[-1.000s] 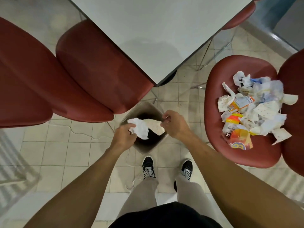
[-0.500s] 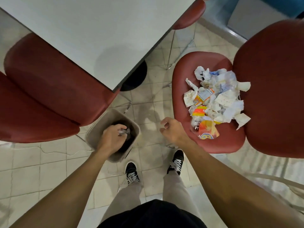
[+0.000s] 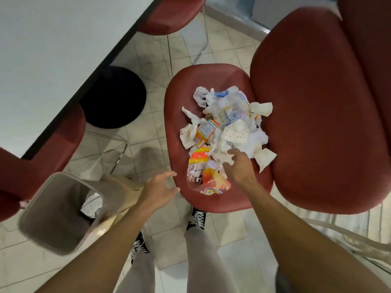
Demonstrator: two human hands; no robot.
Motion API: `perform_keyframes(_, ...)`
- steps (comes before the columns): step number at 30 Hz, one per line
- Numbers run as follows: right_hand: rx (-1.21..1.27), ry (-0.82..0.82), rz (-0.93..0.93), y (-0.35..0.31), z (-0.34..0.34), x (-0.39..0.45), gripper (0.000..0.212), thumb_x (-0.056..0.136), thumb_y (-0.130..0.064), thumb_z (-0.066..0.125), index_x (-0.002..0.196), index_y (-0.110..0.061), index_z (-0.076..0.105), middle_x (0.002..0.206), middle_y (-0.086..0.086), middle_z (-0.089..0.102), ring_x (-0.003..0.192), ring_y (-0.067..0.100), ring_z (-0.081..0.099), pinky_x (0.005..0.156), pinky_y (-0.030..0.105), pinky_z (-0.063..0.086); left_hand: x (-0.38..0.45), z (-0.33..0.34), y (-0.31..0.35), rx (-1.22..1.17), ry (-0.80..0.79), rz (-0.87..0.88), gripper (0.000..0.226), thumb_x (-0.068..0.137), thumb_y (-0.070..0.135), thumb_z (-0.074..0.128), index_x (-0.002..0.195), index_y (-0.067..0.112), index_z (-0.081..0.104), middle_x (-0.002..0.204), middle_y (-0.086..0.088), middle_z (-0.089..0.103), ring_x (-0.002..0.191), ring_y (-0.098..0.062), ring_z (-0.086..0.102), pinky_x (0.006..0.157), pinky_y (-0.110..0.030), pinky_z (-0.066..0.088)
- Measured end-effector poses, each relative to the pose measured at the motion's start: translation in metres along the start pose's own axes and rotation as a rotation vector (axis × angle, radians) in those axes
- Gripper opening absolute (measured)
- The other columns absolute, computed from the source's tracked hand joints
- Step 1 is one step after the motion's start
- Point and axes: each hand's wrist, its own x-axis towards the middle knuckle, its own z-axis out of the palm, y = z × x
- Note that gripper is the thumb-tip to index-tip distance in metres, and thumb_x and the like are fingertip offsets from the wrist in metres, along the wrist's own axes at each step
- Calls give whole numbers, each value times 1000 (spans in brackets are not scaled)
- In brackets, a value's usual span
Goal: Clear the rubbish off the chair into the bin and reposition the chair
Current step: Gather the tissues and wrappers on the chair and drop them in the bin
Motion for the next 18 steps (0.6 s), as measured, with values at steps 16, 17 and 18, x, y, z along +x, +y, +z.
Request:
perform_keyframes(16, -121, -23, -87, 25, -31, 140, 74, 85, -14, 67, 147, -28, 28, 132, 17, 41, 123, 32, 46, 100, 40, 41, 61, 110, 60, -12, 77, -192, 117, 68, 21, 83, 149, 36, -1, 125, -2, 55, 114, -24, 56, 88, -39, 48)
perform_keyframes(17, -115, -21, -91, 25, -30, 140, 69, 85, -15, 68, 144, -27, 34, 130, 16, 42, 120, 32, 48, 98, 39, 42, 61, 111, 60, -48, 90, -200, 109, 71, 15, 78, 149, 34, 5, 111, 0, 64, 105, -22, 61, 85, -38, 51)
perform_keyframes(18, -103, -14, -94, 26, -29, 138, 65, 85, -17, 68, 141, -26, 38, 129, 14, 42, 115, 31, 51, 95, 36, 43, 62, 112, 59, -76, 92, -210, 98, 74, 10, 73, 149, 32, 14, 96, 3, 69, 95, -19, 65, 82, -37, 53)
